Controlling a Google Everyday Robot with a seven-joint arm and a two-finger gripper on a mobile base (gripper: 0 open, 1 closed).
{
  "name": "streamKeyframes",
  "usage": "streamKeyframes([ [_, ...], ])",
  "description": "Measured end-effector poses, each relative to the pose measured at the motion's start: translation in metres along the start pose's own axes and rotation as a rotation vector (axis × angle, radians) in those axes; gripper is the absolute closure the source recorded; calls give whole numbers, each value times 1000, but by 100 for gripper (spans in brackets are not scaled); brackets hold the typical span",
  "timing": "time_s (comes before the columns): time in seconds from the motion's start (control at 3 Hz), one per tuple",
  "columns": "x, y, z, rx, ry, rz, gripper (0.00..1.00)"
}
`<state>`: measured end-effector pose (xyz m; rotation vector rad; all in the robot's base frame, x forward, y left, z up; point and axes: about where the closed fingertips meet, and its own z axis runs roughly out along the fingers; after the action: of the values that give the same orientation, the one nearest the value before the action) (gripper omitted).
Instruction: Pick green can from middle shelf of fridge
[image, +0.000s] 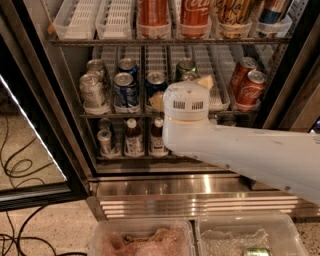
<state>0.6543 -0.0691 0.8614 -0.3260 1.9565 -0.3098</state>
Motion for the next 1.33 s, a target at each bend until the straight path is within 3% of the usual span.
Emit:
streamKeyframes([
  [0.33,3,-10,-2,41,14,-19,0],
  [0.67,3,-10,-2,41,14,-19,0],
  [1.0,2,-15,1,72,21,-25,0],
  [1.33,8,-33,18,169,82,21,0],
])
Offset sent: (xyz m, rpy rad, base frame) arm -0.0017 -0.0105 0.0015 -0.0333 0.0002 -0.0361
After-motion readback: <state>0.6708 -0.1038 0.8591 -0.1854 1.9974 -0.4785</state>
